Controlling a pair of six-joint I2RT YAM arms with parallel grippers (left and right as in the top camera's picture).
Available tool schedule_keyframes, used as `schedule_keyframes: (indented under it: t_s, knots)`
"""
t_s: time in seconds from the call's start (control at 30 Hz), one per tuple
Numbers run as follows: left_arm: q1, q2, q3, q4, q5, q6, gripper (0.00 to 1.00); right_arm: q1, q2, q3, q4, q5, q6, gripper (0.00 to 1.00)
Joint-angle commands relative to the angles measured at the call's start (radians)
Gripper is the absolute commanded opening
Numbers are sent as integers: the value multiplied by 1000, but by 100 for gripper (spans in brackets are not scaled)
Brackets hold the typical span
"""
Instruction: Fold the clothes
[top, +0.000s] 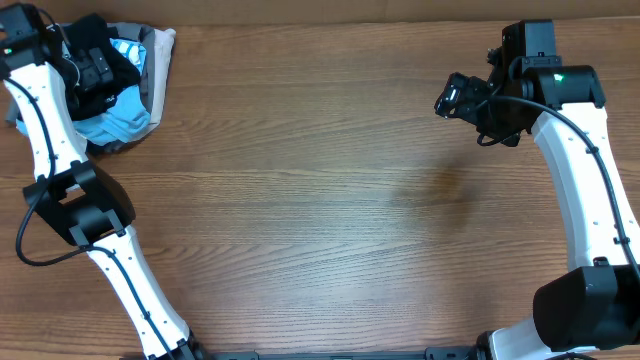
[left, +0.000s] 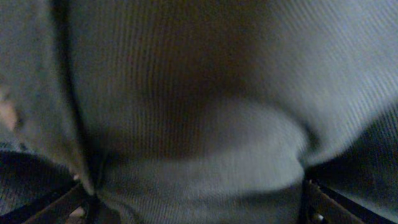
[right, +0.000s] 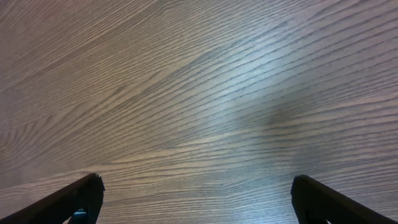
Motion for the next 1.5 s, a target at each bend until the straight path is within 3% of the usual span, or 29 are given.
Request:
schedule_keyframes:
  t_s: [0.0,0.33,0.67,1.03,1.47]
  knots:
    - [-21,-134,2,-31,94,-2,100,-2,-9,52,8,-5,-8,100]
    - [-26,-463,2,-42,95,-7,100,-2,-68,323,-74,-4,-121,100]
    - [-26,-523,1,-63,94,-6,100,-2,-221,601,-287,31,-146,100]
    - [-25,-523,-1,-63,94,-6,100,-2,-415,607,-470,29,-145,100]
    - [-25,-523,-1,-63,94,-6,100,-2,-404,603,-531,31,-146,100]
